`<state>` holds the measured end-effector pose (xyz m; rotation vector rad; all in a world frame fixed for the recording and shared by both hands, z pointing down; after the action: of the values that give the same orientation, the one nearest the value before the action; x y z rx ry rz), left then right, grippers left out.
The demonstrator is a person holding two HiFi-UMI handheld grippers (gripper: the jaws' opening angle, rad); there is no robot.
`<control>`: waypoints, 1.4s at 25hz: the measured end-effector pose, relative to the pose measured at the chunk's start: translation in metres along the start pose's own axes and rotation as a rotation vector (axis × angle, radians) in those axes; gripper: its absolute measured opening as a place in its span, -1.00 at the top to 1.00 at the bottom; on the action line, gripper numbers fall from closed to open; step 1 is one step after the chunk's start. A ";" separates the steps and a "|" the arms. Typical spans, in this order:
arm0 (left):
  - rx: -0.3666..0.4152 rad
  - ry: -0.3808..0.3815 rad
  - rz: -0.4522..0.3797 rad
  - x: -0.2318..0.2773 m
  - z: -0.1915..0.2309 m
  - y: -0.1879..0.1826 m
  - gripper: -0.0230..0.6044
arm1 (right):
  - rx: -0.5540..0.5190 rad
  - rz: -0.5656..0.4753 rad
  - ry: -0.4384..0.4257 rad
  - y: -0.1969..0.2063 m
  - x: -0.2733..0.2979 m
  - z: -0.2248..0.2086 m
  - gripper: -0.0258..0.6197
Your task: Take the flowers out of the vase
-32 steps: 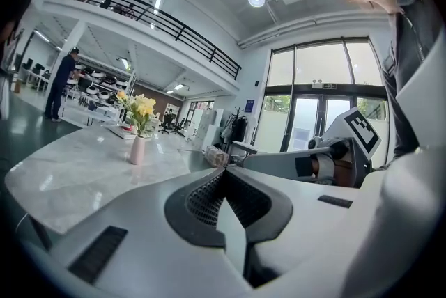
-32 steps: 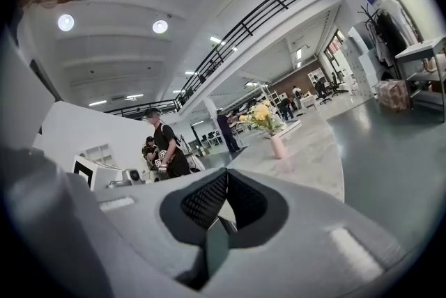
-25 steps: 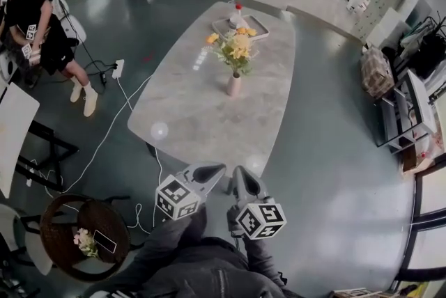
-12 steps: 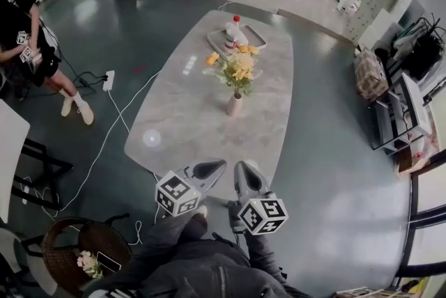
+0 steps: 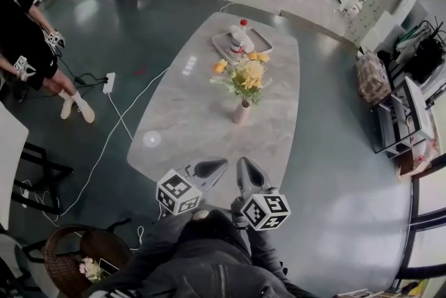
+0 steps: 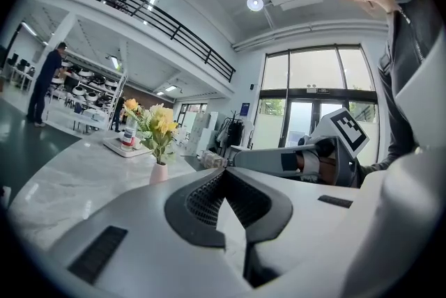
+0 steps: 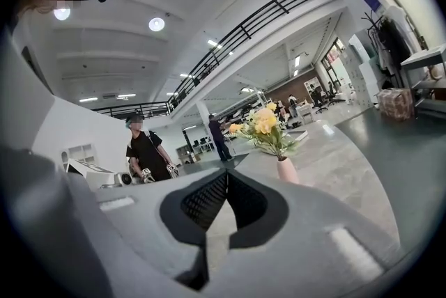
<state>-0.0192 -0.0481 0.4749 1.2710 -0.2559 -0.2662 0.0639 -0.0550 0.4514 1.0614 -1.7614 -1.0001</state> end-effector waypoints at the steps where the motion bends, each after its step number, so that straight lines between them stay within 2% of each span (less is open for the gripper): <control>1: -0.005 0.000 0.000 -0.001 0.002 0.001 0.93 | 0.000 0.002 0.006 0.000 0.002 -0.001 0.92; 9: -0.031 0.022 0.011 0.000 0.007 0.006 0.93 | 0.000 0.007 0.070 -0.001 0.007 -0.014 0.92; 16: -0.035 0.030 0.001 0.008 0.028 0.002 0.93 | -0.017 -0.059 0.116 -0.016 0.023 -0.022 0.91; 18: -0.028 0.032 0.003 0.009 0.039 -0.002 0.93 | -0.031 -0.068 0.110 -0.022 0.035 -0.022 0.70; 22: -0.018 0.029 0.014 0.013 0.066 -0.011 0.93 | -0.065 -0.089 0.107 -0.035 0.062 -0.021 0.69; 24: -0.013 0.031 0.024 0.018 0.078 -0.015 0.93 | -0.088 -0.092 0.107 -0.041 0.073 -0.022 0.42; 28: -0.012 0.030 0.035 0.029 0.106 -0.022 0.93 | -0.126 -0.075 0.111 -0.047 0.099 -0.027 0.24; 32: -0.024 0.041 0.045 0.044 0.130 -0.025 0.93 | -0.103 -0.051 0.138 -0.049 0.123 -0.041 0.00; 35: -0.035 0.037 0.052 0.049 0.149 -0.025 0.93 | -0.108 -0.034 0.149 -0.050 0.140 -0.049 -0.09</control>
<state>-0.0238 -0.2057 0.4937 1.2318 -0.2507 -0.2017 0.0801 -0.2105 0.4575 1.0725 -1.5567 -0.9998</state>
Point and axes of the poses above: the fingertips, and each gripper's own axes: x forward along the fingers, z to its left, y out of its underside, the point moved 3 cm from there along -x, backward along the fingers, and after that the axes turned 15 degrees about y, right-handed, at the moved point
